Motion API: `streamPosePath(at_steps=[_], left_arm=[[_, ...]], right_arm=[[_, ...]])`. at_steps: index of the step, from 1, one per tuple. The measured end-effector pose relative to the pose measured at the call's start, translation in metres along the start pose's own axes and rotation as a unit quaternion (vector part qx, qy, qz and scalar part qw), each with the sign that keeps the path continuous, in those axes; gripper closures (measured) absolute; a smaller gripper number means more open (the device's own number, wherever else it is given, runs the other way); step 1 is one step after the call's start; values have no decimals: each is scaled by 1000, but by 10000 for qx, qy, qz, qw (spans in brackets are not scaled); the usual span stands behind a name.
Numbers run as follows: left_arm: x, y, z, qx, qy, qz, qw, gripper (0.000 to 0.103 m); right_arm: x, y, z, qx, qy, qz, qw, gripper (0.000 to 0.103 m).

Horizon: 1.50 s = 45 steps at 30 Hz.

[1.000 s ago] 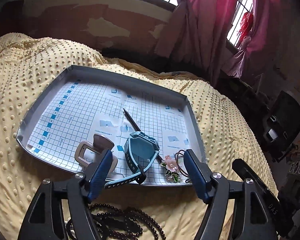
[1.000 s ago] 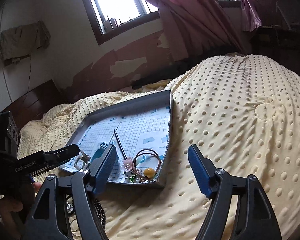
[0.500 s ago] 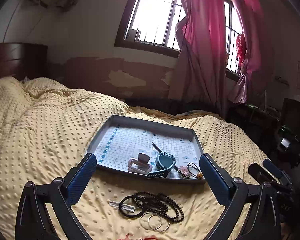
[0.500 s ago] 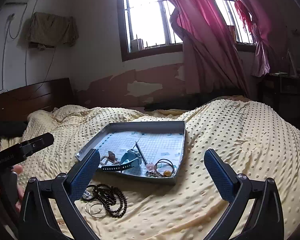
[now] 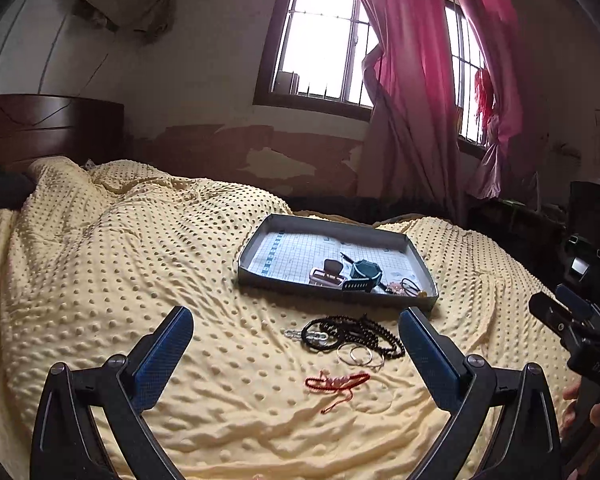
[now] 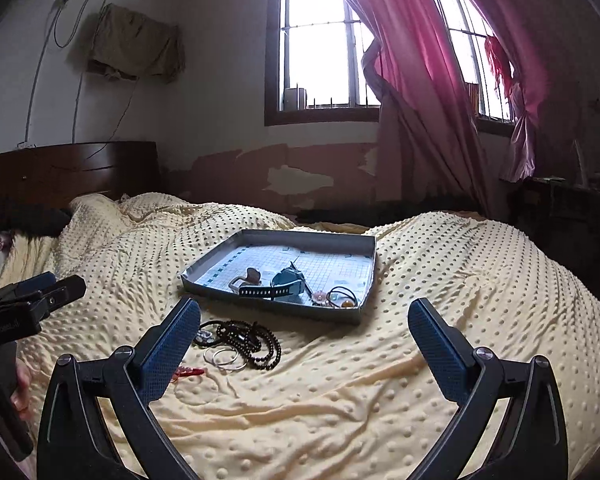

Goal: Organize jewelry
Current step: 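Withdraw both open tools from the tray, then move both tools toward the red string and silver rings on the blanket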

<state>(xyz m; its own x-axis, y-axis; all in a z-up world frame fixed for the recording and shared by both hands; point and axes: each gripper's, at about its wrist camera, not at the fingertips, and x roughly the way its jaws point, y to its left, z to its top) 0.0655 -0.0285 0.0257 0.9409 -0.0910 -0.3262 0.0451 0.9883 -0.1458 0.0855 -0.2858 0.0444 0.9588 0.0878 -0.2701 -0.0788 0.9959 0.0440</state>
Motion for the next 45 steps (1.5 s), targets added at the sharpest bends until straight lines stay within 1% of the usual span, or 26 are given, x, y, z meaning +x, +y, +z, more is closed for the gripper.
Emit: streamPosePath(at_steps=[3,8,14,16,19,21,27,29,39,42,45], left_arm=[[-7,4,-12,65,54,32,10000,0],[-10,2,-26,276,270,57,9992,0],[-4,4,-39,376,742,55,9965,0],[-2,5,-41,386,805,33,9960,0],[-1,4,-42,422,796,58,9959,0],[-1,4,-42,412,803,33,9959,0],[1,0,-43,512,833,78,9952,0],[2,0,-43,502,865,44,9950,0],[17,7,-48,277,1200,-69,9924,0],[22,6,-50,300,1279,-35,9913,0],[28,4,-50,323,1354,-71,9902,0]], right_arm=[[-8,2,-10,86,172,4,9998,1],[-10,7,-27,127,538,-68,9984,1],[4,11,-40,89,1039,-110,9945,1],[10,12,-43,81,1196,-149,9927,1],[16,14,-47,106,1354,-120,9907,1],[18,14,-49,105,1424,-113,9897,1],[20,16,-49,102,1463,-140,9891,1],[20,16,-49,98,1481,-148,9888,1],[30,18,-51,35,1632,-296,9861,1],[34,14,-50,100,1678,-197,9856,1],[42,7,-48,218,1812,-65,9832,1]])
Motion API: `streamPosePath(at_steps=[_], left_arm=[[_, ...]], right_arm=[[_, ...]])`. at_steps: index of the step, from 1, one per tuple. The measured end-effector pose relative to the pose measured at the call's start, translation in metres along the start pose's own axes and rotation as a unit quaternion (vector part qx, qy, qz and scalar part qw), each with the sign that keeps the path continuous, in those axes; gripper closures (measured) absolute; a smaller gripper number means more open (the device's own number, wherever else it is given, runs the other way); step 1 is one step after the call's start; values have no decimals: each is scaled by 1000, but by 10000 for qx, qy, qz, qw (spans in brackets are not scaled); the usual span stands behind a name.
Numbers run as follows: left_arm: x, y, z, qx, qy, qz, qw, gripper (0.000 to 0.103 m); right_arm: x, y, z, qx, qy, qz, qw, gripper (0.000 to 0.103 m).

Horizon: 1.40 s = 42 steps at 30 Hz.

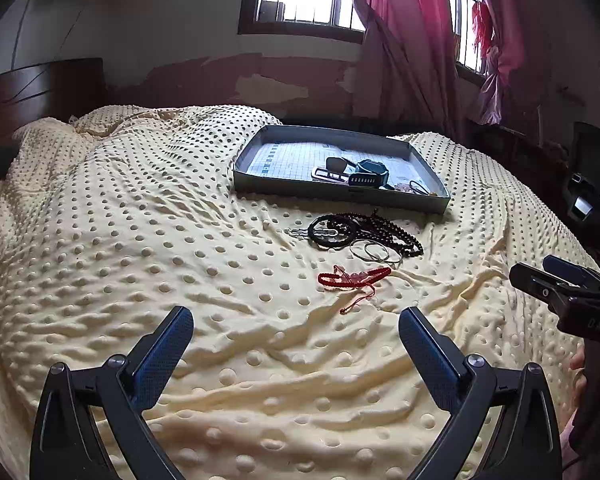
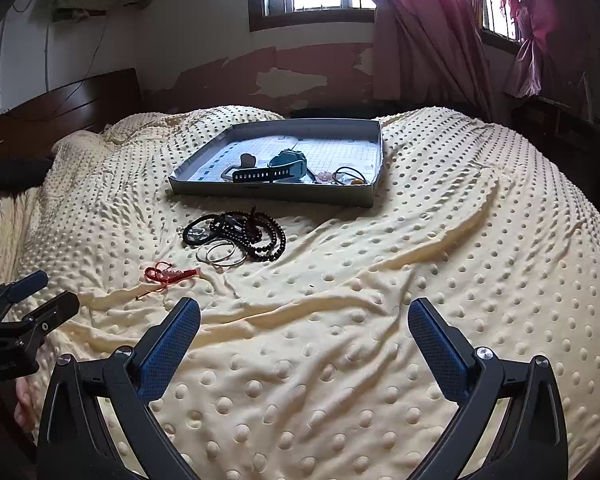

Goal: Organize jewelry
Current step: 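Move both tools toward the red string and silver rings on the blanket, then grasp the red string with the left tool while the right tool grasps a silver ring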

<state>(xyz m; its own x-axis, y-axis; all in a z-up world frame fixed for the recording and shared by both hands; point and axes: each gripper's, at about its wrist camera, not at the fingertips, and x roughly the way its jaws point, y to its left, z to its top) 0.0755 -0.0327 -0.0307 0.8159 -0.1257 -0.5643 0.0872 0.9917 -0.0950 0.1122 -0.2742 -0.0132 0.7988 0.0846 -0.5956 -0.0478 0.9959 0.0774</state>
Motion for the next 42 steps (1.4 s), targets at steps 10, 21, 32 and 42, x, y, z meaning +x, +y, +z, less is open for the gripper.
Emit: streamPosePath(at_steps=[10,21,32,42], left_arm=[[26,-1,13,-56,218,-593,9980,2],[61,-13,21,122,677,-1212,9902,22],[97,-27,21,469,1209,-1101,9854,32],[121,-17,31,137,1316,-1211,9838,56]], right_arm=[[23,-23,29,219,343,1054,9936,1],[83,-25,37,2,1042,1805,9780,53],[115,-6,27,15,1568,2234,9620,72],[132,-5,27,363,1682,2303,9578,72]])
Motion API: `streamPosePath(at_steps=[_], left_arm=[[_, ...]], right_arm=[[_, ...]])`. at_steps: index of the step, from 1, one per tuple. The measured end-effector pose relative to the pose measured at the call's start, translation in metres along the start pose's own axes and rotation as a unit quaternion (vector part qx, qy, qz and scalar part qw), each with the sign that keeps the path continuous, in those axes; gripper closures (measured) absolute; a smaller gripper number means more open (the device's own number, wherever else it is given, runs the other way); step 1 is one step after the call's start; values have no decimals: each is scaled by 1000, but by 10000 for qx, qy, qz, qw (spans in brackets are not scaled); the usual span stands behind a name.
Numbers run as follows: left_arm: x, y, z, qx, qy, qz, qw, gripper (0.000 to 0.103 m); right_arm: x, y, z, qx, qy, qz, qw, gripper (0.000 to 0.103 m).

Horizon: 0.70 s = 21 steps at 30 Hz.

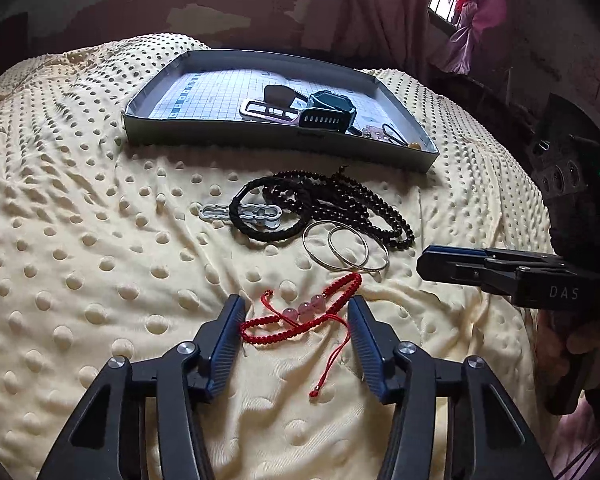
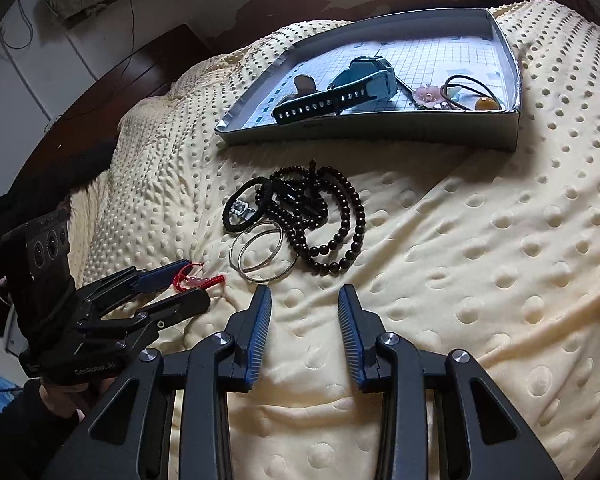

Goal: Organize jewelry
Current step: 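Grasp the red string with the left tool while the right tool grasps a silver ring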

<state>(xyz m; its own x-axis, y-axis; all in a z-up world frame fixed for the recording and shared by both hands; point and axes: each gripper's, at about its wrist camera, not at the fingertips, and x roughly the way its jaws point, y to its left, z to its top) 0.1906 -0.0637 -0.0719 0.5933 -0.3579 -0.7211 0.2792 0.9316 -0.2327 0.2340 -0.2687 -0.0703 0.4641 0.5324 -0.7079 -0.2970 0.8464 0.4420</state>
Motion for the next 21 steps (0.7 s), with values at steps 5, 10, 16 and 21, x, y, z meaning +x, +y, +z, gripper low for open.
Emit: streamPosePath(at_steps=[5,10,16,21], left_arm=[[3,12,0,-345,60,-23,9994,74],[3,28,-1,-796,47,-62,9968,91],[-2,35,-4,-1126,-91,100,9935,94],[-6,45,-7,-1437,-192,40,9894,94]], right_arm=[[5,7,-2,71,32,104,9999,72],[13,11,-2,232,48,90,9997,72],[27,17,3,655,-56,1,9978,72],[40,24,5,912,-255,-132,9954,72]])
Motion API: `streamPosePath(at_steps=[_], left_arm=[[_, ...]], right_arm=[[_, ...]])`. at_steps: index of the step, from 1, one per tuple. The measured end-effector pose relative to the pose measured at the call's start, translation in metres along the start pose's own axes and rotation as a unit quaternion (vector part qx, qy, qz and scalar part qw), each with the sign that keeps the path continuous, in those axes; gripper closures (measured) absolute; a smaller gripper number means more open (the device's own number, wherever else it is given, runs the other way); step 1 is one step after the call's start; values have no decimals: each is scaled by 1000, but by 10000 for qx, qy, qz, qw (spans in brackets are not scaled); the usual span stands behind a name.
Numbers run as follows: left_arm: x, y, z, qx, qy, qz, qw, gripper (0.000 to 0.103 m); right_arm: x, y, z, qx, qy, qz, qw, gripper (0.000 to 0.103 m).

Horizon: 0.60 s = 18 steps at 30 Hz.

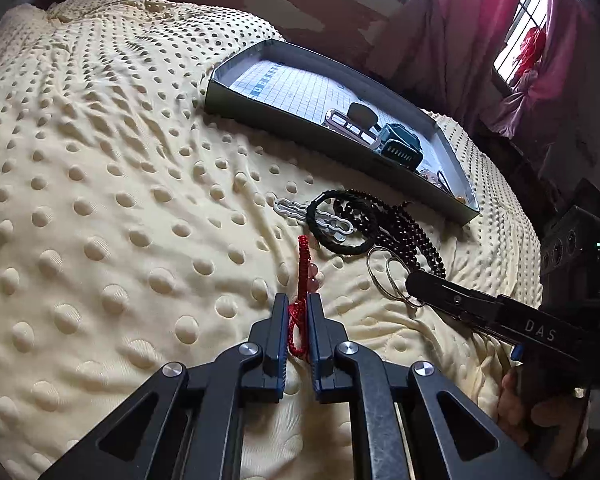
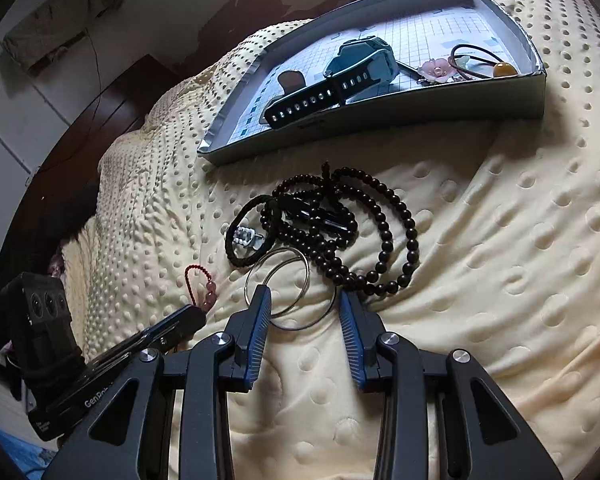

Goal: Organize jewelry
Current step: 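Grasp the red string with the left tool while the right tool grasps a silver ring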

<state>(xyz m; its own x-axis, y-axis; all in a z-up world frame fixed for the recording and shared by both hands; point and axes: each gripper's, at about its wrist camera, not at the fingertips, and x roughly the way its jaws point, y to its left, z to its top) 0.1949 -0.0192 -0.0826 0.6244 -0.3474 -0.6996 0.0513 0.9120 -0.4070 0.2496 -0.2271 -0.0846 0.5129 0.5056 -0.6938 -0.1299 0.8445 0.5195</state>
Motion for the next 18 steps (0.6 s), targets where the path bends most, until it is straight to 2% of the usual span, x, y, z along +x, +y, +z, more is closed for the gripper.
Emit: streamPosePath(at_steps=[5,7,8,9,12,18], left_arm=[[1,0,0,-26,-22,-11,10000,94],[1,1,0,-41,-29,-28,10000,94],[0,1,-1,-44,-28,-33,10000,94],[0,1,-1,-45,-31,-38,10000,94],[-1,2,-2,-65,-56,-66,9999,94],[-4,4,-4,-146,-105,-131,9998,94]], right_arm=[[12,15,0,-270,-7,-449,9986,72],[14,17,-1,-383,-5,-591,9975,76],[14,17,-2,-395,-14,-643,9971,83],[13,17,-2,-367,-21,-651,9972,90],[12,12,-4,-257,54,-504,9984,96],[5,11,-10,-265,75,-317,9991,99]])
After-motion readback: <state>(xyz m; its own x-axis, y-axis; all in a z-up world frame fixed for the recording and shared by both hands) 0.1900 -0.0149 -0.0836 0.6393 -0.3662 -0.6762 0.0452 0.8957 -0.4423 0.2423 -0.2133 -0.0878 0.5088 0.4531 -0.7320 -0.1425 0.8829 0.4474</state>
